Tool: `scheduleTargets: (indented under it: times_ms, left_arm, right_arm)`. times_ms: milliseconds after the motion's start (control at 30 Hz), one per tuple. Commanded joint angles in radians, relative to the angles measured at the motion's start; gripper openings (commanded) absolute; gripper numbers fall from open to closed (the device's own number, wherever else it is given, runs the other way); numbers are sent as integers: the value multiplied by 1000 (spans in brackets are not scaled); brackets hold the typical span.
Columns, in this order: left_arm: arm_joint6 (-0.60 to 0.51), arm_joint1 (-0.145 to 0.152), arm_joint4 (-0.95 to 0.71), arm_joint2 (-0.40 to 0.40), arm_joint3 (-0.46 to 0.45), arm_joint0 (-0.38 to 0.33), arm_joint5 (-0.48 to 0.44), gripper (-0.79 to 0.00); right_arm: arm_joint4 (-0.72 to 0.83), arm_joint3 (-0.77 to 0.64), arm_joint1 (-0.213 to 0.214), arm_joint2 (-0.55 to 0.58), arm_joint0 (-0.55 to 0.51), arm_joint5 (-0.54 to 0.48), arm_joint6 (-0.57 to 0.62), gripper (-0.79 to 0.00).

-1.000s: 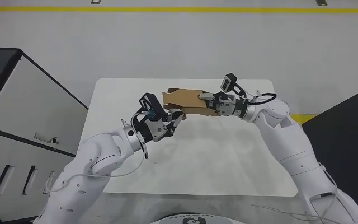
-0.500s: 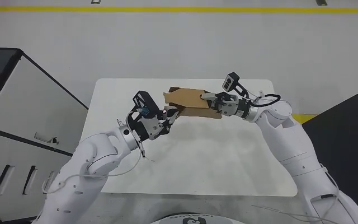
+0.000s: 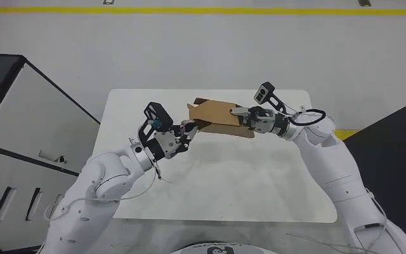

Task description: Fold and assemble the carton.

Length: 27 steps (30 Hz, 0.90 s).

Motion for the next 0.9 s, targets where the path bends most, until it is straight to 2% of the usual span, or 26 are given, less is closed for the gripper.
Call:
scheduleTargets:
  times_ms: [0,867]
  left_arm:
    - [1,0,-5,-1,3,0,2,-785]
    - [-2,6,0,-54,0,22,-18,-785]
  right_arm:
    - [3,-1,0,2,-3,-3,1,-785]
    - [-139,-21,12,-3,-13,17,21,-785]
